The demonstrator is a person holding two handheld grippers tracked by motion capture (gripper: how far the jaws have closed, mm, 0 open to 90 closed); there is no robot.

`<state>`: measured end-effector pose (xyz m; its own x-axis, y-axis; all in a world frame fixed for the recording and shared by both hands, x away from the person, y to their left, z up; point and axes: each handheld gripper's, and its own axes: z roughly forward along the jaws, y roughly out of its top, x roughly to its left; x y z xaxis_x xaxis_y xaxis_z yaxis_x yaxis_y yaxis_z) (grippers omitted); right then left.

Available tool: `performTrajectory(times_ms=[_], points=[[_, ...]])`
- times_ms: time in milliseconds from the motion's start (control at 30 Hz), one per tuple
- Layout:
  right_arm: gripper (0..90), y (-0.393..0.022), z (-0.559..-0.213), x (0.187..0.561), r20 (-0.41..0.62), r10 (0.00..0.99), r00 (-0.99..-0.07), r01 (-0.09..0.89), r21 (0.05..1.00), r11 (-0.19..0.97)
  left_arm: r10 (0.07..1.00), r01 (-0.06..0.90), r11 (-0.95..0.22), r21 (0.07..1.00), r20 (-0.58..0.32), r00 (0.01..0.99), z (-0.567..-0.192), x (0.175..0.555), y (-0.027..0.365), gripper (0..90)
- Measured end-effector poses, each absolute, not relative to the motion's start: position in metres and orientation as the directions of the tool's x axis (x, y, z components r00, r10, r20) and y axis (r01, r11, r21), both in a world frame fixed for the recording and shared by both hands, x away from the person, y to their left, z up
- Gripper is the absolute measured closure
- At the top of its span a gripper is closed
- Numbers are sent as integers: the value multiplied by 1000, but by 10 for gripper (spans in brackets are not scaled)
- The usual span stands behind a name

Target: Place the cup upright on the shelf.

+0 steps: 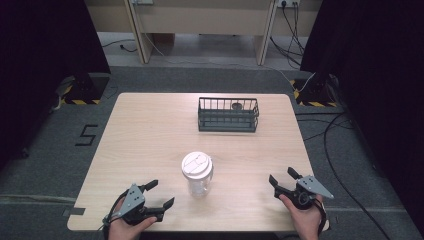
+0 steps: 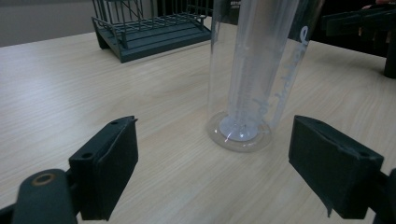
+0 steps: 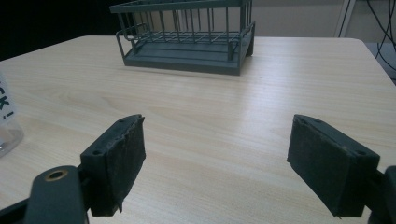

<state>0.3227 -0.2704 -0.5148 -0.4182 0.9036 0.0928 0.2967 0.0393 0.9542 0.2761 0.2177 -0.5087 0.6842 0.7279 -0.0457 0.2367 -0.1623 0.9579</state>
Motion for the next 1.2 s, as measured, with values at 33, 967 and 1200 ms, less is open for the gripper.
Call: performTrajectory(times_ms=[33,967,1200], points=[[195,-270,-515,323,90,903,-421,296,954,42,726,236,-160,959,-48,686,-509,278,214,150],[198,-268,-515,323,69,900,-429,297,953,68,675,218,-206,954,-22,737,-517,316,148,144],[198,-268,-515,324,65,900,-432,296,952,74,677,224,-198,954,-33,736,-518,323,137,146]])
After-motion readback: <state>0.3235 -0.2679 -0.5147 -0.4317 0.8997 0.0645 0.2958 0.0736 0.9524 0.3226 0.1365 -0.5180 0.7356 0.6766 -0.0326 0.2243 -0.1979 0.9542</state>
